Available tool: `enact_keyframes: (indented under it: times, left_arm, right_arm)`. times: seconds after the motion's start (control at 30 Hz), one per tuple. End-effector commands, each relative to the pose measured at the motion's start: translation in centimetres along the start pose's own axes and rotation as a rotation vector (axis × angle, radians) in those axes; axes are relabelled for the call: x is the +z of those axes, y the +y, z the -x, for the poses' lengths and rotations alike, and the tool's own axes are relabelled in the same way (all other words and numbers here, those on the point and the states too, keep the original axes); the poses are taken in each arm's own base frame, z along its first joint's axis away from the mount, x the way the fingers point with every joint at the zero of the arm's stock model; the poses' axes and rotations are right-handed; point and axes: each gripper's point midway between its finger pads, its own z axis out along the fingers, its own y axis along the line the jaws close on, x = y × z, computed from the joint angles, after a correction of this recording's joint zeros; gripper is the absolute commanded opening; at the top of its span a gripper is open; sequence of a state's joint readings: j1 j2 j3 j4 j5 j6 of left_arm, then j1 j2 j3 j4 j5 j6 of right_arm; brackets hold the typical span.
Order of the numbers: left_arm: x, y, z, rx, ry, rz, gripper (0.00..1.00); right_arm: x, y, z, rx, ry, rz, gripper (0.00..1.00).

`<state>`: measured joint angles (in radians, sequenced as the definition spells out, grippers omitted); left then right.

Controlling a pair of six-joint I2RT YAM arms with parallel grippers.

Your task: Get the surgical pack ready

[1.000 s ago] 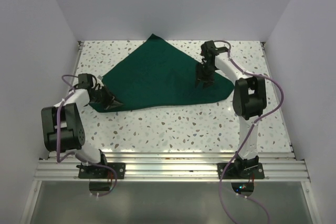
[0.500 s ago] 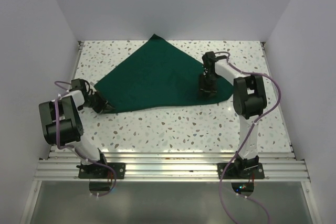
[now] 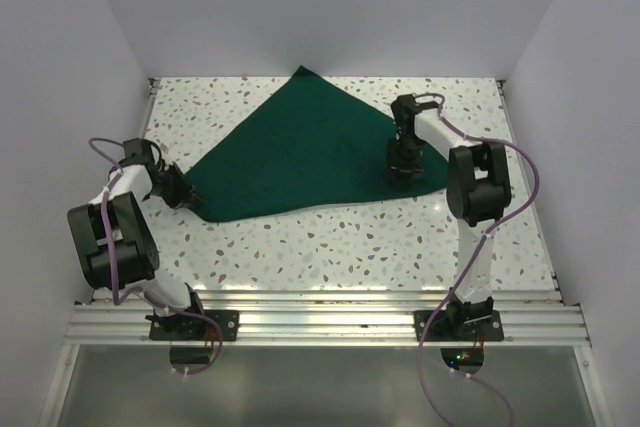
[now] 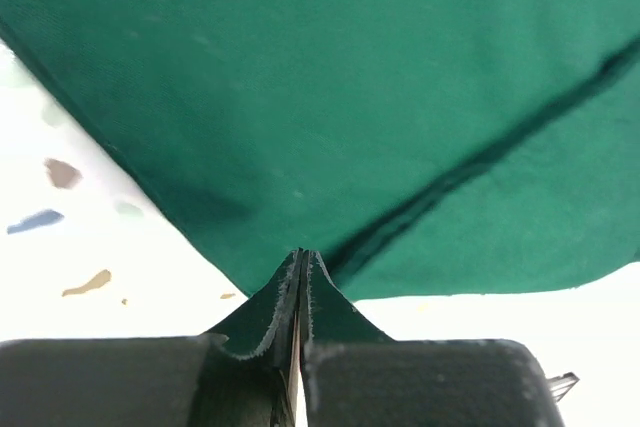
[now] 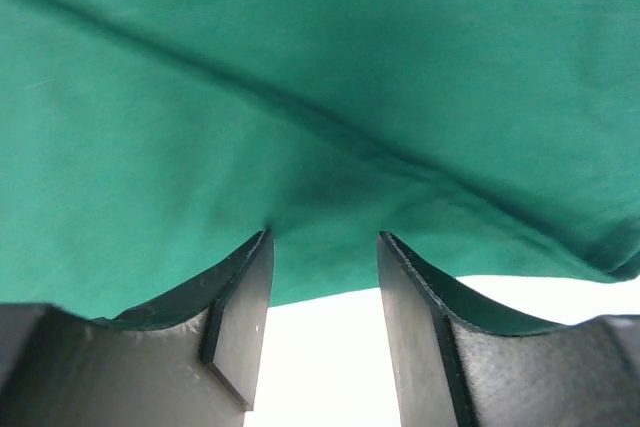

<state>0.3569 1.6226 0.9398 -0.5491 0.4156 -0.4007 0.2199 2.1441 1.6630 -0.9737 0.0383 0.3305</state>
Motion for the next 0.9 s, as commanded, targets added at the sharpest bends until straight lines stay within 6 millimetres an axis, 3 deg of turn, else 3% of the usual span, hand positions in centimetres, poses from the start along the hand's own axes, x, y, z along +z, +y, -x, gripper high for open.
enact_keyframes:
  times: [0.0,0.13,0.27,0.53,0.87]
  left_arm:
    - [-2.7,-3.4,1.5,0.089,-0.084,-0.044,0.04]
    - [-3.4,-7.9,0.1,0.16,-0.097,-0.099,0.1]
    - [-2.0,-11.2,-3.2,0.144,-0.03,-0.206,0.11]
    - [1.8,-9.9,-5.6,0.08,0.092,-0.234,0.11]
    - [5.3,-7.2,-7.2,0.033,0.181,-0.182,0.1]
  right_arm:
    - [-5.0,2.9,1.3,-0.061,-0.113,0.06,0.5]
    - [-5.7,4.3,1.1,-0.054,-0.108,0.121,0.52]
    - [-4.7,3.5,1.6,-0.033,-0.088,0.108,0.53]
    - [-2.6,-0.5,2.3,-0.009,-0.075,-0.018,0.54]
    - [1.2,-6.8,-0.6,0.1,0.021,-0.096,0.56]
